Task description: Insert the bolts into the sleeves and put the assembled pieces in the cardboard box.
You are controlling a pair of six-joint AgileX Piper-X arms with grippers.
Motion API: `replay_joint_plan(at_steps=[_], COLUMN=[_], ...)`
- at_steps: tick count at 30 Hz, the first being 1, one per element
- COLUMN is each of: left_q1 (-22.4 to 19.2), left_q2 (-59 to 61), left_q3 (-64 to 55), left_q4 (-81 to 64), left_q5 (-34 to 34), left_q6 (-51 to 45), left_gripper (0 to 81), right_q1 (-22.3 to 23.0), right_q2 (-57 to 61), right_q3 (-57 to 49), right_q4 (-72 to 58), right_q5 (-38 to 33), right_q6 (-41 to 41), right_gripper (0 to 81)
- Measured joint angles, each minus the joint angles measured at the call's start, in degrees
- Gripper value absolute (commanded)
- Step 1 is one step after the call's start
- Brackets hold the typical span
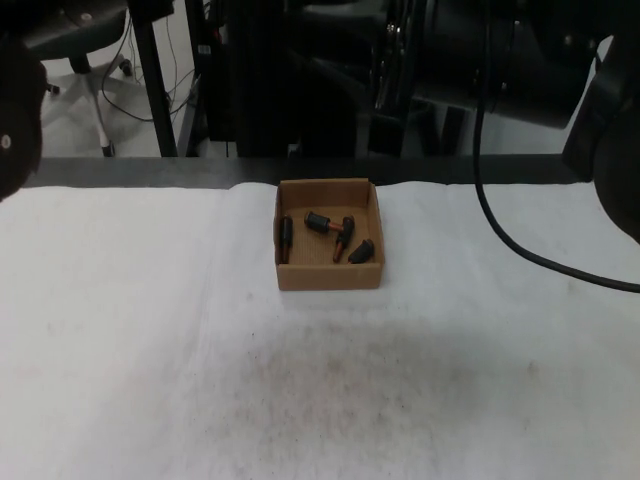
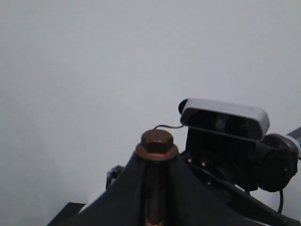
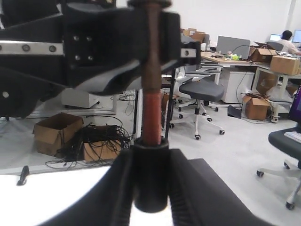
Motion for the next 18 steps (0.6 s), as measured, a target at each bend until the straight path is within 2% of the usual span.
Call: replay_joint_plan(at_steps=[13,15,18], left_q1=[0.0,0.0,0.0], left_q2=[0.0,0.0,0.0], left_q3=[0.16,0.16,0.16], left_q4=[3.86,4.03,4.48], left_q5=[1.55,1.52,1.72], left_q6=[1.51,1.73,1.76], left_gripper=[0.9,7.3,29.2], right_q1=[0.0,0.0,0.0], right_q2=[0.0,0.0,0.0], right_q3=[0.0,0.0,0.0], right_q4=[-1.16,-1.16,-1.16], right_q5=[-0.49,-0.49,-0.49], right_q6=[0.34,0.34,0.39], right_gripper=[0.8,0.8,0.8])
